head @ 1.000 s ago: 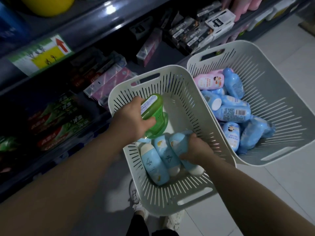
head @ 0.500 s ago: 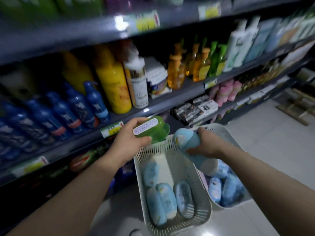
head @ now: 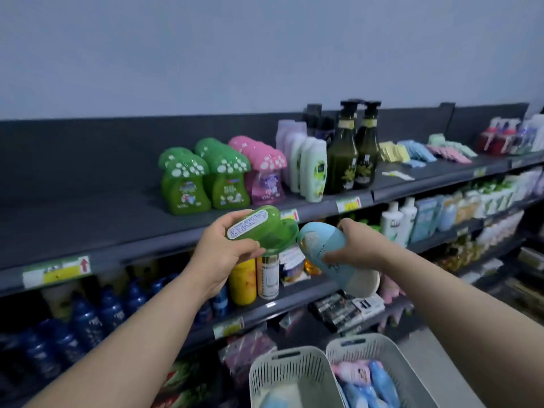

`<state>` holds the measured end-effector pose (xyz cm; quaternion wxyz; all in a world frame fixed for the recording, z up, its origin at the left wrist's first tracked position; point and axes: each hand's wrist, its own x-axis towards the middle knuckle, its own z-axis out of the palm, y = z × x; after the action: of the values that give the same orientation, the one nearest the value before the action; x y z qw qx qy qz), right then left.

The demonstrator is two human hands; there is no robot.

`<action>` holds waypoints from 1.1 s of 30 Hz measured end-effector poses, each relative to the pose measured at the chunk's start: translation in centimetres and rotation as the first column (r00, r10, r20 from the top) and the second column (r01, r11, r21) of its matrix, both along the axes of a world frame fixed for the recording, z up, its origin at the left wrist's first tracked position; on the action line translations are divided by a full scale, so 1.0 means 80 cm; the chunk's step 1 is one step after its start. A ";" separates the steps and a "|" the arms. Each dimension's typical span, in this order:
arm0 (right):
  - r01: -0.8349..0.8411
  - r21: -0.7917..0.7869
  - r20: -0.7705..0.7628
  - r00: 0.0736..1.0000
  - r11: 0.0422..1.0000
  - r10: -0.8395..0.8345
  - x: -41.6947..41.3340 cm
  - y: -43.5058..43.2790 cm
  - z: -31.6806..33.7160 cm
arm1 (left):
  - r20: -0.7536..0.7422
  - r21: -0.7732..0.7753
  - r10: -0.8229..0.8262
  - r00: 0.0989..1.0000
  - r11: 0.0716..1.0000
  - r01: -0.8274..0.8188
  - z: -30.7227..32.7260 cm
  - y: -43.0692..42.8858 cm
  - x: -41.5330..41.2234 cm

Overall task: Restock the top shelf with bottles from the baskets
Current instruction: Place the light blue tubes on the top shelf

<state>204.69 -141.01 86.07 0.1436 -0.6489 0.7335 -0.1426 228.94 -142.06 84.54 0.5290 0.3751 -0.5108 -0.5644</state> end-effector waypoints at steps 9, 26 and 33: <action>-0.120 -0.118 0.015 0.992 0.986 0.123 0.067 -0.035 0.073 | -0.064 0.116 0.276 0.959 0.957 -0.267 0.053 -0.025 0.036; -0.157 -0.113 -0.074 0.986 0.981 0.149 0.086 -0.099 0.109 | -0.288 0.177 0.178 0.941 0.976 -0.130 0.030 -0.115 0.074; -0.163 -0.130 -0.124 0.981 0.978 0.147 0.074 -0.122 0.113 | 0.103 -0.101 0.286 0.953 0.956 -0.276 0.028 -0.161 0.060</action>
<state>210.60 -150.77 95.14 0.0663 -0.7197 0.6758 -0.1446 233.74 -154.91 86.77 0.5886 0.4535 -0.5058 -0.4382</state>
